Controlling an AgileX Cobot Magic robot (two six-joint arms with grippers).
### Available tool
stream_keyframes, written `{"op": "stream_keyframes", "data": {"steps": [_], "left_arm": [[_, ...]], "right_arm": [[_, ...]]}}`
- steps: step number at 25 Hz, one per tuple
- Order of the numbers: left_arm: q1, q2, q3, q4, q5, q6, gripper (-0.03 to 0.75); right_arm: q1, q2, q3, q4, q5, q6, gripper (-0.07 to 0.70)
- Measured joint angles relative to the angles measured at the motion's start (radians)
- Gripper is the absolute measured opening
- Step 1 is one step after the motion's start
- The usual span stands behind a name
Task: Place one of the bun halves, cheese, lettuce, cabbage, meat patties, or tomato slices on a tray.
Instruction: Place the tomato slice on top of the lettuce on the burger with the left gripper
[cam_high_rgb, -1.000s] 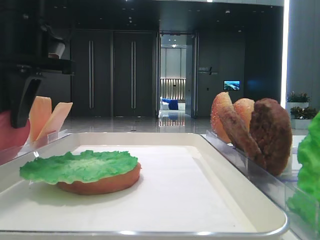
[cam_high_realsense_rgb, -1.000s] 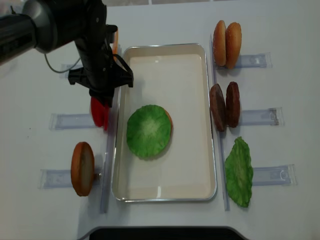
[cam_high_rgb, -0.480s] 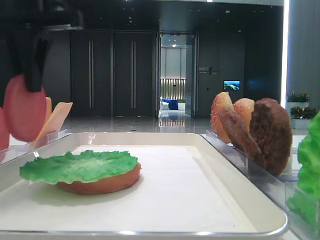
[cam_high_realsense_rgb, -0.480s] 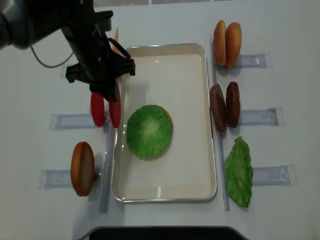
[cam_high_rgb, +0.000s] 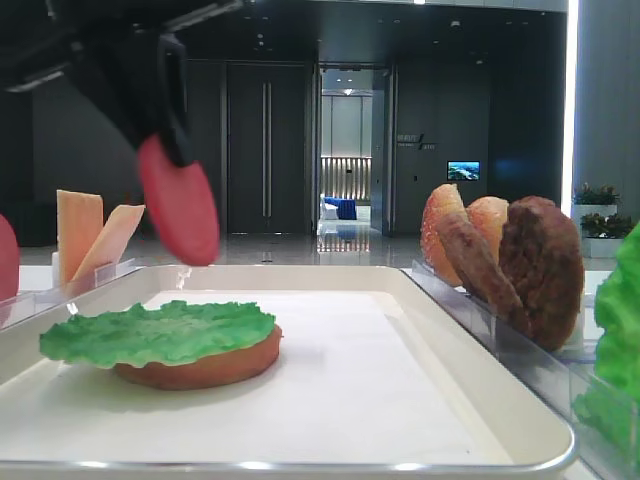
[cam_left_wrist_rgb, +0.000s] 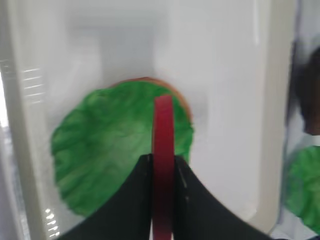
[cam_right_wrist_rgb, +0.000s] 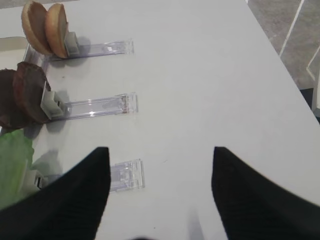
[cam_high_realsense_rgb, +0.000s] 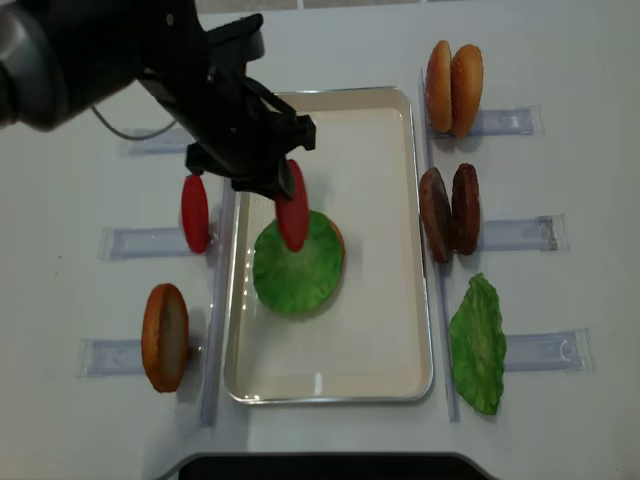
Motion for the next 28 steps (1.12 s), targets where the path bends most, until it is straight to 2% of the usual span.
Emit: {"op": "stream_keyframes", "data": {"steps": [3, 9, 15, 28], "left_arm": [[-0.002, 0.000, 0.035, -0.092, -0.058, 0.077, 0.060], [-0.002, 0.000, 0.098, -0.145, -0.074, 0.161, 0.060], [-0.002, 0.000, 0.159, -0.225, -0.133, 0.258, 0.060], [-0.002, 0.000, 0.163, -0.228, -0.171, 0.281, 0.058]], "right_arm": [[0.000, 0.000, 0.000, 0.000, 0.000, 0.001, 0.423], [0.000, 0.000, 0.000, 0.000, 0.000, 0.001, 0.423], [0.000, 0.000, 0.000, 0.000, 0.000, 0.001, 0.423], [0.000, 0.000, 0.000, 0.000, 0.000, 0.001, 0.423]]}}
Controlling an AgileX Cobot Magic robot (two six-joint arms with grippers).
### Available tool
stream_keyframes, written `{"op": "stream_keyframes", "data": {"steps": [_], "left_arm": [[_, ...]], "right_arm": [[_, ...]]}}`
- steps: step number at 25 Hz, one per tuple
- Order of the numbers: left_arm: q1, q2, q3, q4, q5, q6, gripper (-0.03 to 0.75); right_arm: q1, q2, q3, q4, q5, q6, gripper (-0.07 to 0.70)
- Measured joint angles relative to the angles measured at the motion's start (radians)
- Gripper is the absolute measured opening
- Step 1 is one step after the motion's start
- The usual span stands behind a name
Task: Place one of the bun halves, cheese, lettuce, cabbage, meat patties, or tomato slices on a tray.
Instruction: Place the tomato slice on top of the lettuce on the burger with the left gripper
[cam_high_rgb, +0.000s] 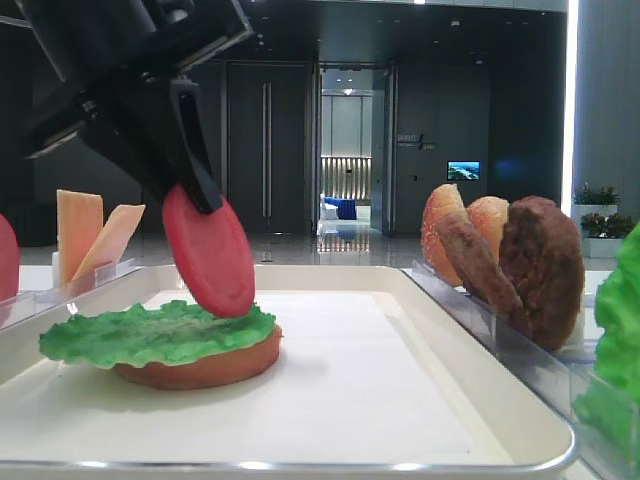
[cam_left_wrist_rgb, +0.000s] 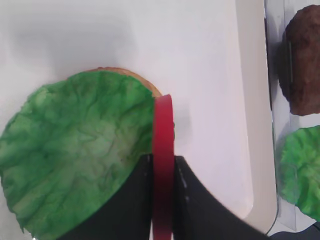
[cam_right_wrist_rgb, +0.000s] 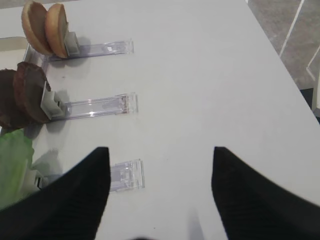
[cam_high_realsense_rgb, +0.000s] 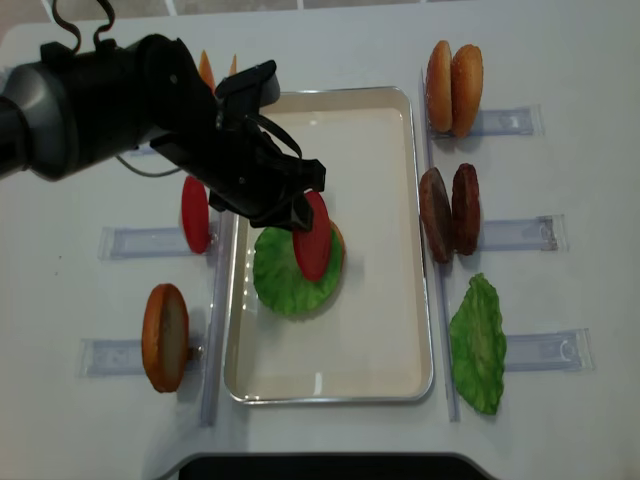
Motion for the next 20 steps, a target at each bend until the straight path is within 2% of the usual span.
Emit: {"op": "stream_keyframes", "data": {"steps": [20], "left_arm": [[0.000, 0.000, 0.000, -0.040, -0.009, 0.040, 0.058]], "right_arm": [[0.000, 0.000, 0.000, 0.000, 0.000, 0.000, 0.423]]}}
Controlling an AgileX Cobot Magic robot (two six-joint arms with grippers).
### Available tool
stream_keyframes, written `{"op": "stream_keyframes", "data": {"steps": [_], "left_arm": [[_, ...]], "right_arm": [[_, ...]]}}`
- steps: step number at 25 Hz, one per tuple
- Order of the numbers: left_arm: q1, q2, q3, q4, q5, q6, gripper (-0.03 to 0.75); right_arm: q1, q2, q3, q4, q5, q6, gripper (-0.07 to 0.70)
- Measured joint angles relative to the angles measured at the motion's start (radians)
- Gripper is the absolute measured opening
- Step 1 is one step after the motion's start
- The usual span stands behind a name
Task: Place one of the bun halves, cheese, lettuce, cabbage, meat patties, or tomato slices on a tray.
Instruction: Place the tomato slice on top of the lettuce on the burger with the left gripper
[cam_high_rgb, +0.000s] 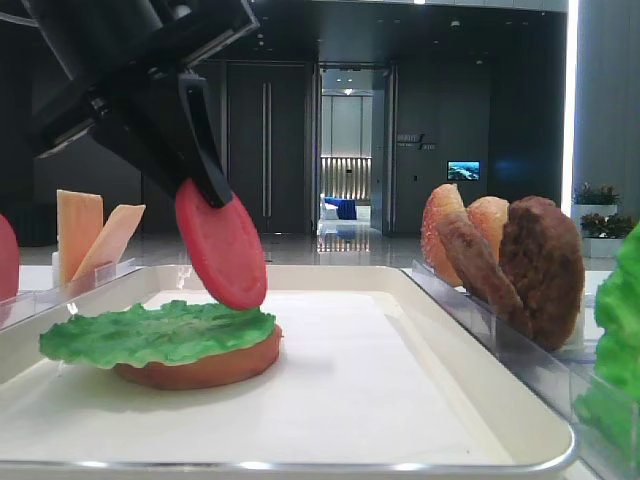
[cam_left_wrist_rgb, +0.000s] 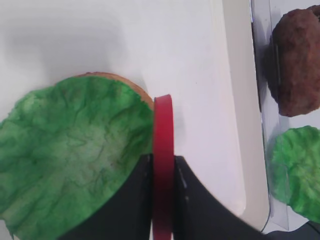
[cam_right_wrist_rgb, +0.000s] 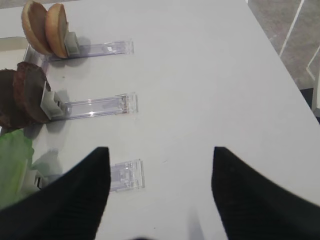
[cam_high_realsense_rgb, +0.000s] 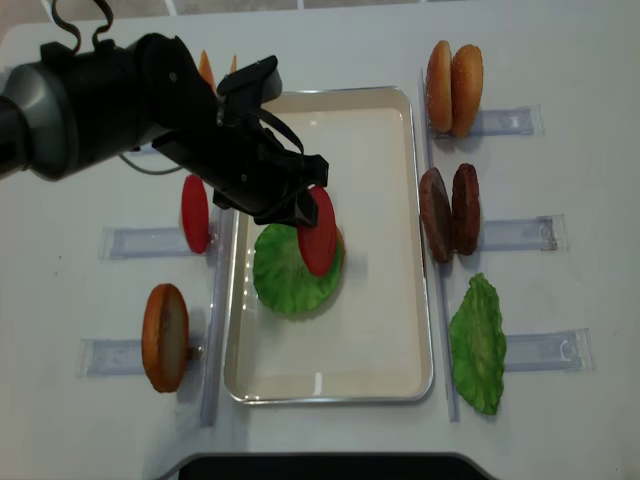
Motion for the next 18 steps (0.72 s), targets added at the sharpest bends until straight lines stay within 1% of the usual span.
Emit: {"op": "stream_keyframes", "data": {"steps": [5, 18], "left_arm": [[0.000, 0.007, 0.000, 0.003, 0.019, 0.003, 0.058], [0.000, 0.030, 0.001, 0.021, 0.026, 0.012, 0.057]], "right_arm": [[0.000, 0.000, 0.000, 0.000, 0.000, 0.000, 0.423], [0.000, 0.000, 0.000, 0.000, 0.000, 0.000, 0.423]]}}
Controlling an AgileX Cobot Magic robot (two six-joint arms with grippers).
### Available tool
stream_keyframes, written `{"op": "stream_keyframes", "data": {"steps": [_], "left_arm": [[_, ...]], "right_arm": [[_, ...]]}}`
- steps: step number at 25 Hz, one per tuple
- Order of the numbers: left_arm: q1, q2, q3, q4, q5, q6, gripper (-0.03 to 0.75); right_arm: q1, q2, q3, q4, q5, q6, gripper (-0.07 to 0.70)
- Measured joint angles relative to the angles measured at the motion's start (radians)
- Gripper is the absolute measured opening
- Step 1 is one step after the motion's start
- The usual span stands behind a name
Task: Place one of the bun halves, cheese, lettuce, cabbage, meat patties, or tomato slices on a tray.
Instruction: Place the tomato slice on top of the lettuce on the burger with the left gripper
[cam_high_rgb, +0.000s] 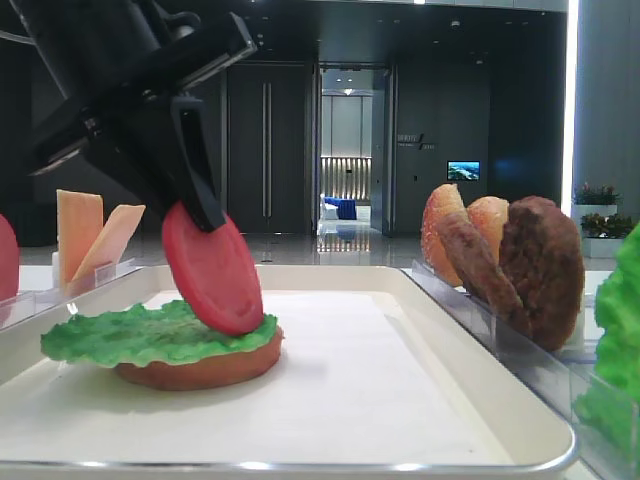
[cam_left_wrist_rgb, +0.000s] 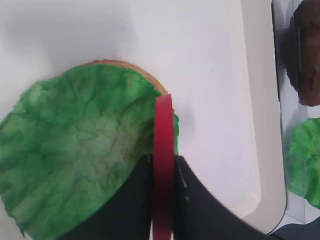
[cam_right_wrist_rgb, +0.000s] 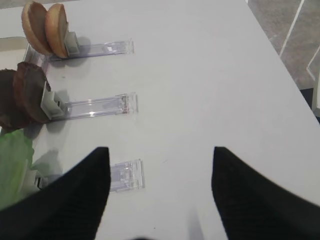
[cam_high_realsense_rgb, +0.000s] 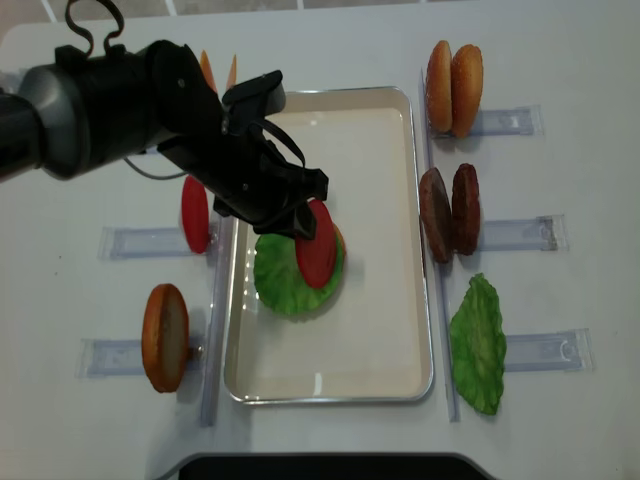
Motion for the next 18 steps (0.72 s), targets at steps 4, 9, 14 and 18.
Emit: {"op": "stream_keyframes", "data": {"steps": [4, 9, 14, 18], "left_arm": [[0.000, 0.000, 0.000, 0.006, 0.006, 0.001, 0.057], [0.000, 0.000, 0.000, 0.018, 0.021, 0.001, 0.057], [0.000, 0.000, 0.000, 0.042, 0.044, 0.000, 0.067], [0.000, 0.000, 0.000, 0.054, 0.054, 0.000, 0.119]], "right_arm": [[0.000, 0.000, 0.000, 0.000, 0.000, 0.000, 0.423], [0.000, 0.000, 0.000, 0.000, 0.000, 0.000, 0.423], [0.000, 0.000, 0.000, 0.000, 0.000, 0.000, 0.423], [0.000, 0.000, 0.000, 0.000, 0.000, 0.000, 0.423]]}}
